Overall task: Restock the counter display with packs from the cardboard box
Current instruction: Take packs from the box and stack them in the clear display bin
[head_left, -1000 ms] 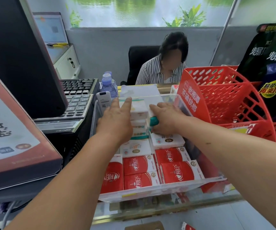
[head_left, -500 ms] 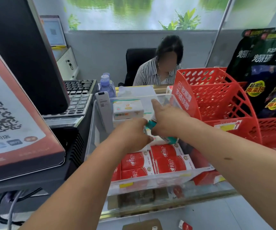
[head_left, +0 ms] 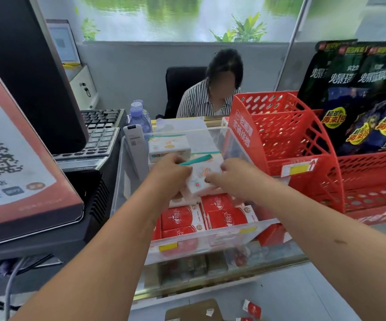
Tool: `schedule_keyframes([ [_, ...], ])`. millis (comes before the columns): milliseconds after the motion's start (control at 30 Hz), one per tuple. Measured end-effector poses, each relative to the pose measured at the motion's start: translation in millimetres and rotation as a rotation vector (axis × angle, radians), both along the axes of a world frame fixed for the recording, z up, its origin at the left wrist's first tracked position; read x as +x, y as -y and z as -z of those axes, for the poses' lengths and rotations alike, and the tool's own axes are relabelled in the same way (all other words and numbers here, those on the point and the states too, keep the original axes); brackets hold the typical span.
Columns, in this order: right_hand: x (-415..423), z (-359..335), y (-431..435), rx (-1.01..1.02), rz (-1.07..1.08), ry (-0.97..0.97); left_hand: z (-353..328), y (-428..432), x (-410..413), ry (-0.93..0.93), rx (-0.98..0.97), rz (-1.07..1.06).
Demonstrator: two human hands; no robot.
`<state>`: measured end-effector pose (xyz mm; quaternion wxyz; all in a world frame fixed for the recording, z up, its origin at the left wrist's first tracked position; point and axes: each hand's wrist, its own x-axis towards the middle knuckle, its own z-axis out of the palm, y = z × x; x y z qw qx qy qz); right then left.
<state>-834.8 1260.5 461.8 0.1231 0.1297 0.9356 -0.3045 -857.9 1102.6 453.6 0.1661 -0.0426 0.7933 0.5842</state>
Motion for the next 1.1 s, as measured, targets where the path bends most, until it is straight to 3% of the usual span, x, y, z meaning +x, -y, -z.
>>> schedule_keyframes([
  [67, 8, 0, -3, 0.289, -0.297, -0.204, -1, -2, -1, 0.027, 0.001, 0.003],
  [133, 13, 3, -4, 0.400, -0.521, -0.275, 1, -6, -3, 0.043, 0.026, 0.015],
  [300, 6, 21, -2, 0.722, -0.596, -0.375, 4, -22, -8, 0.051, 0.073, 0.077],
  [367, 0, 24, -4, 0.752, -0.577, -0.369, 9, -26, -12, 0.038, 0.039, 0.057],
  [533, -31, 27, -4, 0.839, -0.504, -0.325, 10, -14, -11, -0.220, -0.345, 0.123],
  [767, -59, 39, -5, 0.823, -0.445, -0.257, 6, 7, -6, -0.204, -0.514, 0.187],
  [933, -52, 45, -4, 0.732, -0.429, -0.233, 9, 20, -12, -0.512, -0.777, -0.140],
  [1000, -55, 46, -3, 0.717, -0.424, -0.222, 8, 22, -26, -0.339, -0.608, -0.226],
  [1100, -57, 45, -1, 0.709, -0.409, -0.201, 12, 20, -40, 0.046, -0.160, -0.245],
])
